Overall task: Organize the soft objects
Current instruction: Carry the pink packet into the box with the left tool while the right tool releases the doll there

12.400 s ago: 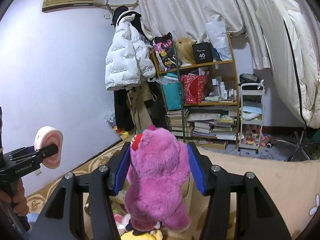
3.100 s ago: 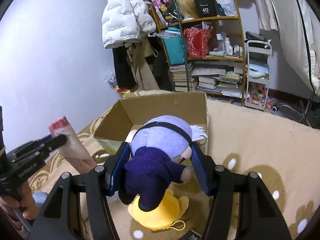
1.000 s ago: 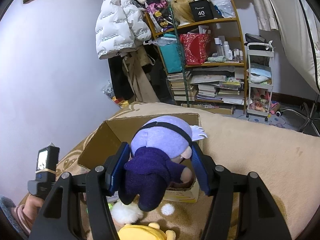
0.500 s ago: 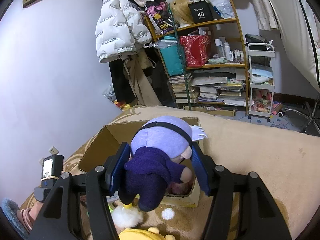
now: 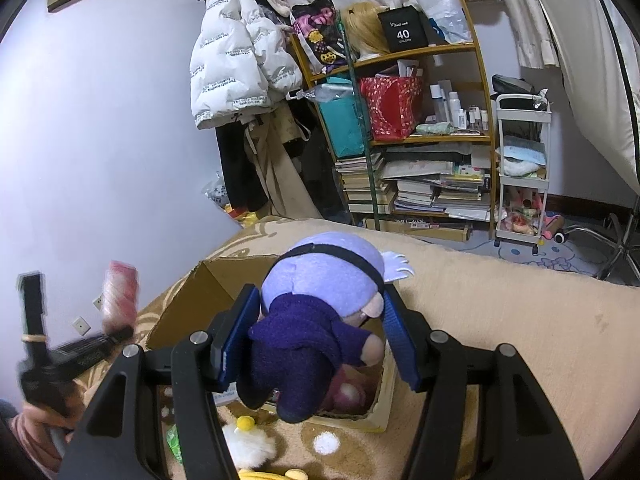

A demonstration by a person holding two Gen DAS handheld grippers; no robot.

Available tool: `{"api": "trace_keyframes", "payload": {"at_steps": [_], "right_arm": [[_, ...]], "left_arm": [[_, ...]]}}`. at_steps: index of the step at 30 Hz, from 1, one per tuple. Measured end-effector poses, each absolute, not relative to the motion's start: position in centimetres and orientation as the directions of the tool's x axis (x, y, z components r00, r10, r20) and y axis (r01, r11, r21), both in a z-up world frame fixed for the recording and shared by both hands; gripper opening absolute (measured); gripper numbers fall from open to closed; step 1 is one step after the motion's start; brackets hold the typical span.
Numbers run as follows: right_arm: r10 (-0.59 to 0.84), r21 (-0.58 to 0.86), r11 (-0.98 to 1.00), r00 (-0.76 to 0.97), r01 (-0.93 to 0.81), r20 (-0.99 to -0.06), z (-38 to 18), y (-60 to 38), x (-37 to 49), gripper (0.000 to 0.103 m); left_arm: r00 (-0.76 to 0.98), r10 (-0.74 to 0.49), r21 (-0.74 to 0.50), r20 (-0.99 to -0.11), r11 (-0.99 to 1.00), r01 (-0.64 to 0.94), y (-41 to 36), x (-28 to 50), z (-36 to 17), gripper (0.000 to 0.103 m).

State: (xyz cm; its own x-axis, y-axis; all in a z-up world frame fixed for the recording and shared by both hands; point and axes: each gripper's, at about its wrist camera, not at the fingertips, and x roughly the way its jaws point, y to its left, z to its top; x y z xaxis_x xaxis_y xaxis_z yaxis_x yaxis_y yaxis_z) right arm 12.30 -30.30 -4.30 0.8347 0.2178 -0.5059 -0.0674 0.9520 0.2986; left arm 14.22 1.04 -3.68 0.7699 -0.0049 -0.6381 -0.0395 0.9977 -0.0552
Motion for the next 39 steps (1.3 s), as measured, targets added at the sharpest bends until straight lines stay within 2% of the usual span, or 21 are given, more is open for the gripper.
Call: {"api": "trace_keyframes", "payload": {"at_steps": [4,7,12,17,23,27,35,39], "right_arm": [[0.223,0.293,0.953,0.829,-0.075,-0.512,-4.4,-30.1,12.7,0.065],[0.23,0.283,0.955,0.822,-0.088,-0.522,-4.6,-29.4,13.4,0.065],[0.243,0.273,0.956,0.81,-0.108,-0.533,-5.2,-29.0,14.0,0.066],[0.272,0.295,0.947,0.799,-0.125,-0.536,-5.8,-28.9,14.4,0.067],[0.293,0.309,0.941,0.795,-0.14,-0.531,-6.3,-28.9,14.7,0.067],[0.325,0.337,0.928,0.795,-0.161,-0.513,-6.3,-28.8,14.6,0.067],[0.336,0.347,0.922,0.802,-0.173,-0.494,-5.9,-28.6,14.0,0.067],[0.329,0.34,0.925,0.809,-0.171,-0.487,-5.6,-28.8,13.6,0.067]], "left_arm": [[0.816,-0.054,-0.054,-0.576,0.998,0.028,-0.4,13.7,-1.3,0.015],[0.82,-0.101,-0.053,-0.563,0.995,0.086,-2.0,13.8,-0.1,0.015],[0.789,-0.195,-0.091,-0.582,0.98,0.174,-4.4,14.1,0.4,0.015],[0.692,-0.32,-0.23,-0.648,0.947,0.223,-5.1,15.3,-0.2,0.016],[0.628,-0.336,-0.237,-0.702,0.942,0.239,-5.8,16.2,-2.3,0.016],[0.596,-0.295,-0.204,-0.747,0.955,0.216,-6.0,16.7,-3.8,0.018],[0.545,-0.28,-0.229,-0.79,0.96,0.162,-4.9,17.6,-5.4,0.025],[0.549,-0.247,-0.19,-0.799,0.969,0.16,-5.0,17.4,-5.3,0.029]]}}
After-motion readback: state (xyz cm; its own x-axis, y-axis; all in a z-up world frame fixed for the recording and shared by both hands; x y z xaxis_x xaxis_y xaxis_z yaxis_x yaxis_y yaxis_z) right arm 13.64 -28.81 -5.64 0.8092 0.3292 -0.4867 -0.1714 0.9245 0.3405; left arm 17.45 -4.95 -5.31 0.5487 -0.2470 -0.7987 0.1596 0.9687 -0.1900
